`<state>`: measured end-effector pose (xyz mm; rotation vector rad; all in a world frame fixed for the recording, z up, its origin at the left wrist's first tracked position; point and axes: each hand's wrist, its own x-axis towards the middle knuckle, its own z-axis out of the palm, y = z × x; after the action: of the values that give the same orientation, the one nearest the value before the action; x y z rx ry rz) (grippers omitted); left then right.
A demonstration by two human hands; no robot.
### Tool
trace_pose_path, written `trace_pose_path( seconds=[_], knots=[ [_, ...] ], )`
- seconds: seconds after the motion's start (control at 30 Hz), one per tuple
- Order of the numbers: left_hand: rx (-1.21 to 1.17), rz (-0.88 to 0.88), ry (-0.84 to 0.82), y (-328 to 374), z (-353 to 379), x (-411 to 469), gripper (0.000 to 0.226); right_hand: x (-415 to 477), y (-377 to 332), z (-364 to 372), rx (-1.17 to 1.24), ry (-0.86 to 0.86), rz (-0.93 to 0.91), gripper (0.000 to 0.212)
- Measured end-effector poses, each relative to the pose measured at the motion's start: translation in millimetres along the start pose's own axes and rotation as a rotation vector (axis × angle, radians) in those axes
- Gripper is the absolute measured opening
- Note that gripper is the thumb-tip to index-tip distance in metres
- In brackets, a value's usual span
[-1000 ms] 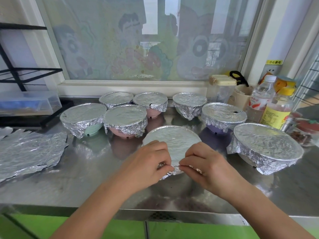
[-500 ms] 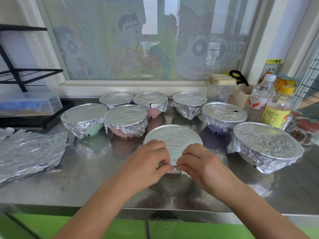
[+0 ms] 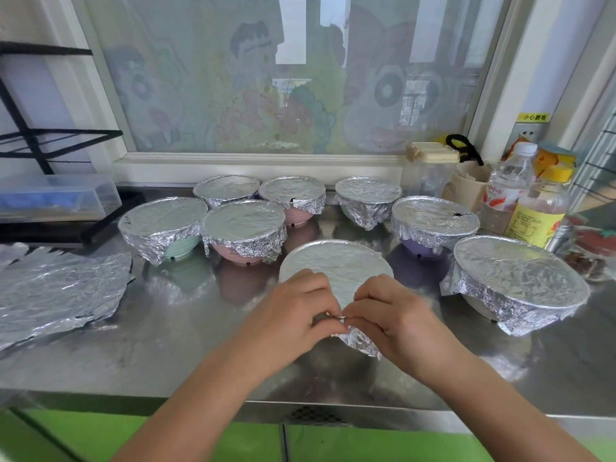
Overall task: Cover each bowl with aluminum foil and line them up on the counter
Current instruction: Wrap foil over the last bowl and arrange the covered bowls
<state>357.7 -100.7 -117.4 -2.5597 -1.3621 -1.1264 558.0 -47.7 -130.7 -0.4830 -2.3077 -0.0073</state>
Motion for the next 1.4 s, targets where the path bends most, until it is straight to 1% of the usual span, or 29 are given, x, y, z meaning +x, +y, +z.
trace_pose_path(
  seconds=[0.13, 0.27, 0.37, 0.47, 0.57, 0.67, 0.77, 0.9, 1.07, 1.27, 1.33, 1.4],
  knots=[
    [-0.009, -0.006, -0.029, -6, -2, 1, 0.026, -5, 3, -4, 0.025, -0.02, 0.015, 0.023],
    [0.003, 0.016, -0.062, -13, -12, 0, 0.029, -7, 14, -12, -0.015, 0.0, 0.022, 0.023],
    [0.029, 0.008, -0.043, -12, -9, -2, 0.028, -4, 11, -8, -0.015, 0.008, -0.01, 0.017],
    [0.051, 0.022, -0.015, -5, 0, 0, 0.026, 1, 4, -4, 0.0, 0.013, -0.023, 0.019],
    [0.095, 0.044, -0.027, 0, 6, 4, 0.025, 2, 0, 0, 0.006, 0.01, -0.02, 0.018],
    [0.104, 0.068, -0.059, -5, 3, 5, 0.026, -3, 5, -2, 0.012, 0.001, 0.008, 0.021],
    [0.065, 0.04, -0.074, -12, -3, 4, 0.026, -9, 15, -9, -0.006, -0.003, 0.061, 0.027],
    [0.052, 0.03, -0.071, -14, -5, 0, 0.024, -11, 18, -6, 0.014, 0.014, 0.06, 0.026],
    [0.12, 0.041, -0.027, -6, 1, 2, 0.026, -8, 11, 0, 0.022, 0.016, 0.066, 0.024],
    [0.028, 0.008, -0.011, -17, -6, 0, 0.026, -10, 14, -10, 0.029, 0.044, 0.07, 0.027],
    [-0.029, -0.027, 0.051, -17, -5, -2, 0.03, -10, 14, -9, 0.033, 0.031, 0.055, 0.027],
    [-0.08, -0.082, 0.159, -17, -3, -5, 0.045, -9, 13, -11, 0.066, 0.031, 0.064, 0.027]
  ],
)
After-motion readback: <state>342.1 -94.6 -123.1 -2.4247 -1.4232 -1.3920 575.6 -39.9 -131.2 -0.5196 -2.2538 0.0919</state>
